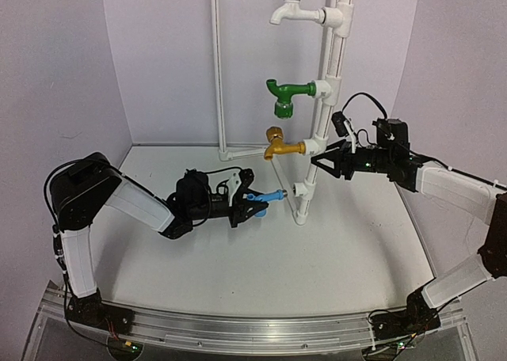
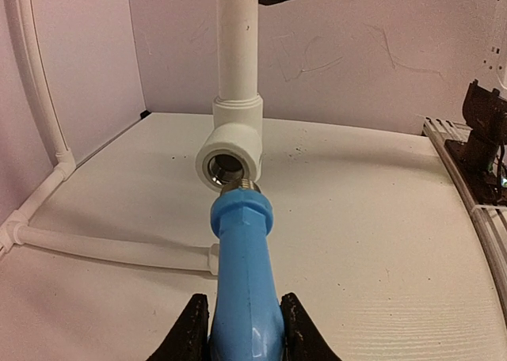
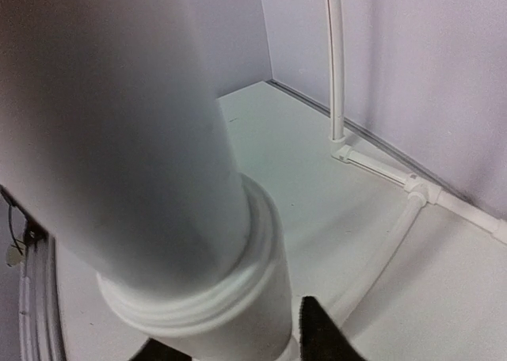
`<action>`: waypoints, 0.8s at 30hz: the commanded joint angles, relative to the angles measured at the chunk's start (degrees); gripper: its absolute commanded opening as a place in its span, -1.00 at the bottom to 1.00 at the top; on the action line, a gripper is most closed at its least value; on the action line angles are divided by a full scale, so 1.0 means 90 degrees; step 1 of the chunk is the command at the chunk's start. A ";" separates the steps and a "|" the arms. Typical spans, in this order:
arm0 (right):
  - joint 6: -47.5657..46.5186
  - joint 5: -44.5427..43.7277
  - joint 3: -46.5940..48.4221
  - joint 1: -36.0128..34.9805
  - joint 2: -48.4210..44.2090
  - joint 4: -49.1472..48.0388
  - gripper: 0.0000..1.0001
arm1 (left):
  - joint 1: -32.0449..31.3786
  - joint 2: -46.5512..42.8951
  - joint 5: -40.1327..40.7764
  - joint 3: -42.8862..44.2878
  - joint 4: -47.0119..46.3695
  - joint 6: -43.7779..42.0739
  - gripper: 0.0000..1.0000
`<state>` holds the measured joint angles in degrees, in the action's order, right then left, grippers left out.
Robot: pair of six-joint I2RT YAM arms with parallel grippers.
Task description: Install the water faucets
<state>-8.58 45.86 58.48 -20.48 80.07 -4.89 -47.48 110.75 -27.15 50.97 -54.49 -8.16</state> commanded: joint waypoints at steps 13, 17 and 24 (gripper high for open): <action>0.0168 -0.0170 0.0018 -0.0071 0.0133 -0.0484 0.19 | 0.0244 0.0675 -0.0735 0.1088 -0.0044 0.0031 -1.00; 0.0303 -0.0520 -0.0164 -0.0248 0.0126 -0.0808 0.20 | 0.0243 0.0686 -0.0731 0.1086 -0.0114 0.0090 -0.99; 0.0378 -0.1001 -0.0517 -0.0359 0.0072 -0.1316 0.05 | 0.0240 0.0633 -0.0716 0.1021 -0.0138 0.0075 -1.00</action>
<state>-5.25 40.01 54.99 -22.86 80.84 -12.06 -45.32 116.92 -32.63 58.50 -52.54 -7.49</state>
